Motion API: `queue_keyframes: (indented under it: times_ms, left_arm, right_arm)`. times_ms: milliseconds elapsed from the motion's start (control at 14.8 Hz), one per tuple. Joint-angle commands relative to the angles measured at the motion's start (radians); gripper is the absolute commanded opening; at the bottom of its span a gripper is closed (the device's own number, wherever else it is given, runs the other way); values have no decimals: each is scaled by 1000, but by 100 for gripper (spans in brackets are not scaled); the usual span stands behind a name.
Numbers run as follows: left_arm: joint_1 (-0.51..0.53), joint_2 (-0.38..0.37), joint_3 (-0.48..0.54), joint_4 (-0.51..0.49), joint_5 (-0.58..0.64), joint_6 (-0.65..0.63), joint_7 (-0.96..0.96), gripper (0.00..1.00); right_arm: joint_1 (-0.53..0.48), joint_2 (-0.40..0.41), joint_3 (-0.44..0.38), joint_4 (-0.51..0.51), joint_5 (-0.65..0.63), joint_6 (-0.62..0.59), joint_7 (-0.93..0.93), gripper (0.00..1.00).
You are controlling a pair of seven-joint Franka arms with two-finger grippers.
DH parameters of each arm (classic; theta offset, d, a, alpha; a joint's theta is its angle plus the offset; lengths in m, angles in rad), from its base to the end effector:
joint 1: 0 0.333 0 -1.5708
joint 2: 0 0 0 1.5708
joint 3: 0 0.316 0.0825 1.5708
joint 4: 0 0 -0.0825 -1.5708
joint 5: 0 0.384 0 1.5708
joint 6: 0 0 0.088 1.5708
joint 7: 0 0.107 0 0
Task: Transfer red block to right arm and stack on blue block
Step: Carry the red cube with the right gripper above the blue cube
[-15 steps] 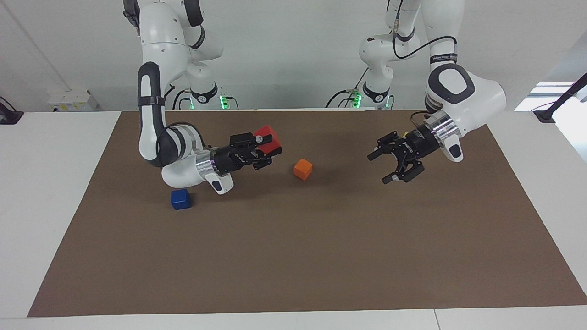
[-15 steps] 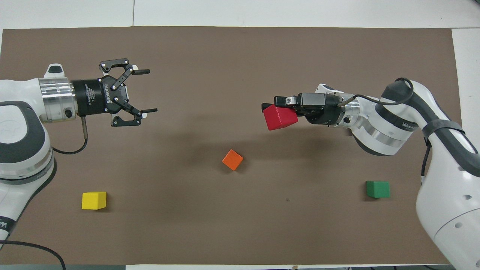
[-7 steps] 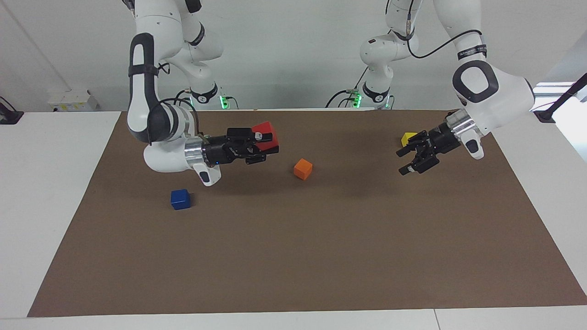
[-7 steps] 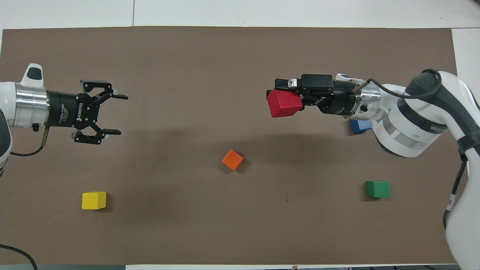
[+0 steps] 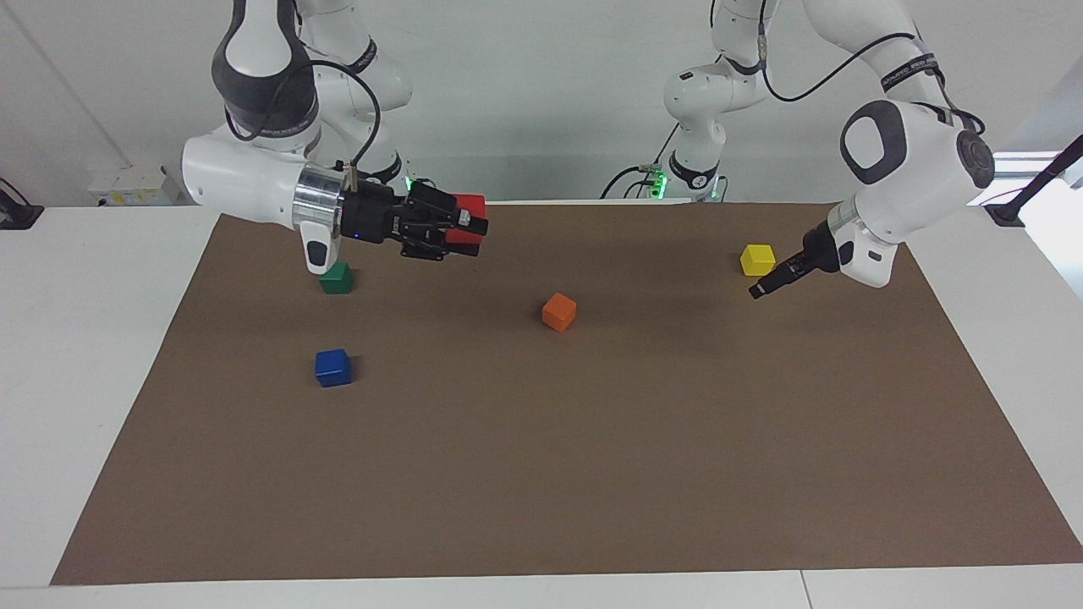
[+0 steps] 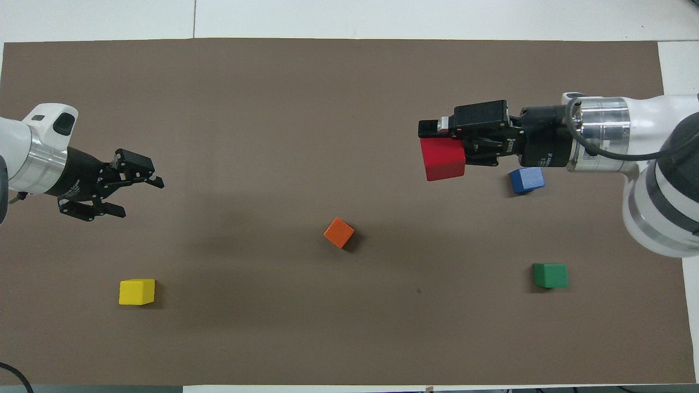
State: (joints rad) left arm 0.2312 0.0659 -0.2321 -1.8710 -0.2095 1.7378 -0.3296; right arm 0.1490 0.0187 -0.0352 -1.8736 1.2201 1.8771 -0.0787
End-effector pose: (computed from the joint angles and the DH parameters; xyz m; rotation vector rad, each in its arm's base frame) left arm 0.5568 -0.0172 0.4633 2.8863 0.5599 -0.3407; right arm 0.5690 0.1365 0.5430 -1.9763 0.2308 0.0373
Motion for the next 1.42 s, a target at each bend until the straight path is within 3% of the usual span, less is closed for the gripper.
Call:
queue_keyframes:
  times_ms: [0,407,610,746,814,881,1017,1356]
  left_arm:
    - [-27,-3,-10,67,155,-64,136,100]
    - [-32,-93,-12,82,167,-106,144,100]
    - [-62,-84,-6,121,188,-106,150,100]
    - [-96,-77,22,134,249,-119,190,100]
    - [-171,-69,115,162,246,-138,195,100]
    - [-228,-60,184,174,239,-155,196,100]
    - [-254,-41,209,238,231,-197,202,100]
    - [-291,-57,221,224,223,-196,193,100]
  right_arm:
    - [-5,-26,3,51,-254,14,127,0]
    - [-19,30,3,237,-880,-137,197,0]
    - [-19,81,5,303,-1112,-190,159,0]
    - [-16,109,5,306,-1188,-174,140,0]
    - [-14,128,5,306,-1220,-152,139,0]
    - [-9,150,5,300,-1246,-97,126,0]
    - [-12,171,5,284,-1261,2,84,0]
    - [-32,138,5,59,-1261,350,-1,0]
